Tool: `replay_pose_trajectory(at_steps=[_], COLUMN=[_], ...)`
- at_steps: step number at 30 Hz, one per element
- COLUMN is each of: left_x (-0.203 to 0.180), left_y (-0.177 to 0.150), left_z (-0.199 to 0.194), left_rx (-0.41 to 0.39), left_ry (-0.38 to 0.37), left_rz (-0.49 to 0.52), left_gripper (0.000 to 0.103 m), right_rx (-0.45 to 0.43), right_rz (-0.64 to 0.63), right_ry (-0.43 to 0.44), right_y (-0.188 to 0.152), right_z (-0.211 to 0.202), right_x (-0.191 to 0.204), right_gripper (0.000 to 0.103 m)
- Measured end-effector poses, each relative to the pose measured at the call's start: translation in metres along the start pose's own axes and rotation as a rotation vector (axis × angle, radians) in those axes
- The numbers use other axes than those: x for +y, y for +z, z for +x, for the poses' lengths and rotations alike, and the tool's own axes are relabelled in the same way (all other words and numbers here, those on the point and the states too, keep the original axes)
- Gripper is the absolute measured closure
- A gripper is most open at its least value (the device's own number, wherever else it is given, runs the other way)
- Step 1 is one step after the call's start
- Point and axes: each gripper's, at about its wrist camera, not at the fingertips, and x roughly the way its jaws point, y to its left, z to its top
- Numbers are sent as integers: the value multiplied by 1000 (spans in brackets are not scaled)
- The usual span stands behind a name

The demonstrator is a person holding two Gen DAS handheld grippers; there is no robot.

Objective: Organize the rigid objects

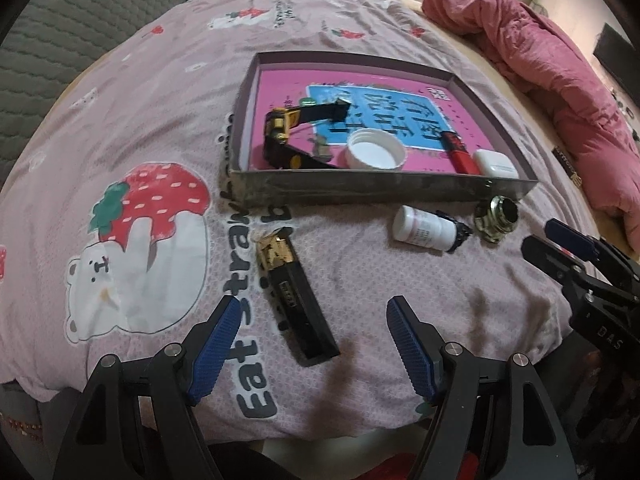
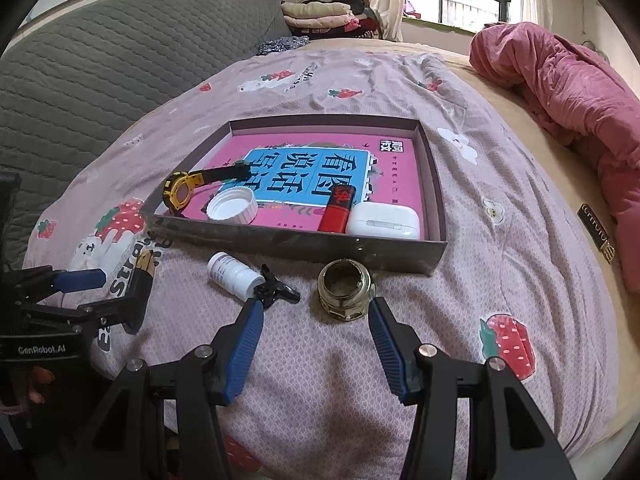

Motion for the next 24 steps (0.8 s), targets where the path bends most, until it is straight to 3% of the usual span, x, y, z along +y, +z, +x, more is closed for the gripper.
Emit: replay_pose_trajectory(at_steps=[13,24], left_x=[8,9], left_y=[0,1], left_z=[22,33], left_rx=[45,57], left_ry=[34,18], left_rz=[-34,-62], left_gripper=[26,26], right_rx=[8,12], right_rz=[1,8], right_ry=[-1,-31], right_y=[-3,-6], right_z=[5,17], right_x=[-2,-9], right_gripper=[49,49])
